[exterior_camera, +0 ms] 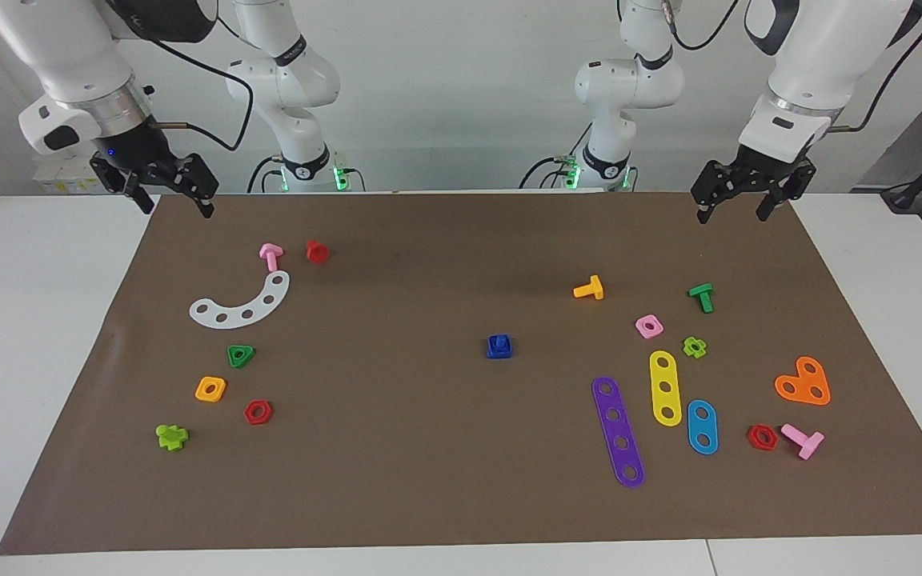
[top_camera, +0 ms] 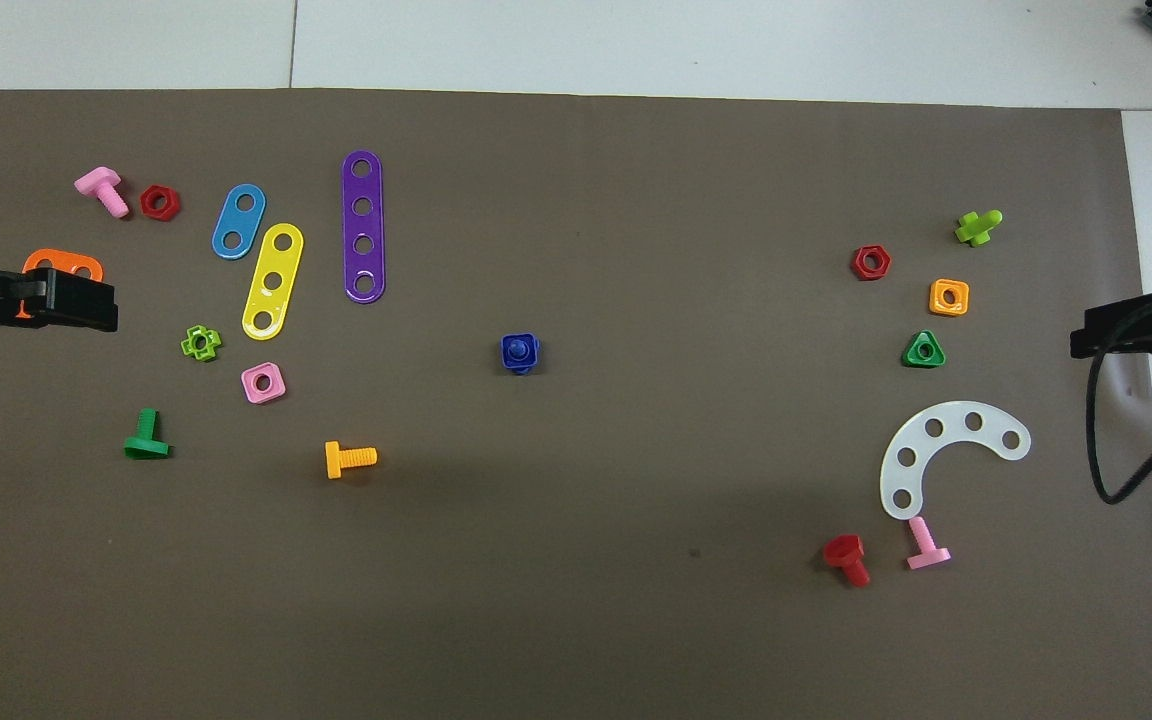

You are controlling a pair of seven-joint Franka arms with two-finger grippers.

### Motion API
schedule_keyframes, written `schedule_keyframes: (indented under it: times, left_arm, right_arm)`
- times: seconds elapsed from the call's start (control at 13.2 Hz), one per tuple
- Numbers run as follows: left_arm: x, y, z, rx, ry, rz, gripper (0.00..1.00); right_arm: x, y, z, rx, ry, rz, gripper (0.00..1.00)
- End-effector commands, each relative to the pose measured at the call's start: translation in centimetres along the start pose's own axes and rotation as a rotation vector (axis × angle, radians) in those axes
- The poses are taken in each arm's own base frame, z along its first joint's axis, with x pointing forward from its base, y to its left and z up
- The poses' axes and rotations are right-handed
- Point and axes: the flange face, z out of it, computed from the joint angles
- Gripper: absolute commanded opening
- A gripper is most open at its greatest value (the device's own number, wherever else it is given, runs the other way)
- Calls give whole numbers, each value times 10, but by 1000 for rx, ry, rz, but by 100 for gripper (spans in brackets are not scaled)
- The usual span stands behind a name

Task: Unscrew and place screws in storage area
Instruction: 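Reach the left gripper over the dark blue nut on the bolt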

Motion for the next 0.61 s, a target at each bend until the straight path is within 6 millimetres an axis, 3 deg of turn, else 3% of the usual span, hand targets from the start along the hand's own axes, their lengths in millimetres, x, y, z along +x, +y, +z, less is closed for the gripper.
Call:
schedule_keyframes:
  times: [0.0,0.23,0.38,0.53]
  left_arm:
    - [-12,-13,8,5,15,-19,100]
    - [-10,10,32,-51,-34,-9,100]
    - [0,37,49,-113,-47,-23,100]
    - [12,83,75,-130,-50,-40,100]
  right_arm:
    - [-5,-1,-3,2,4,15,100]
    - [-5,-1,-3,2,4,15,100]
    - [-5,-1,-3,2,4,15,100]
    - [-5,-1,-3,2,4,15,100]
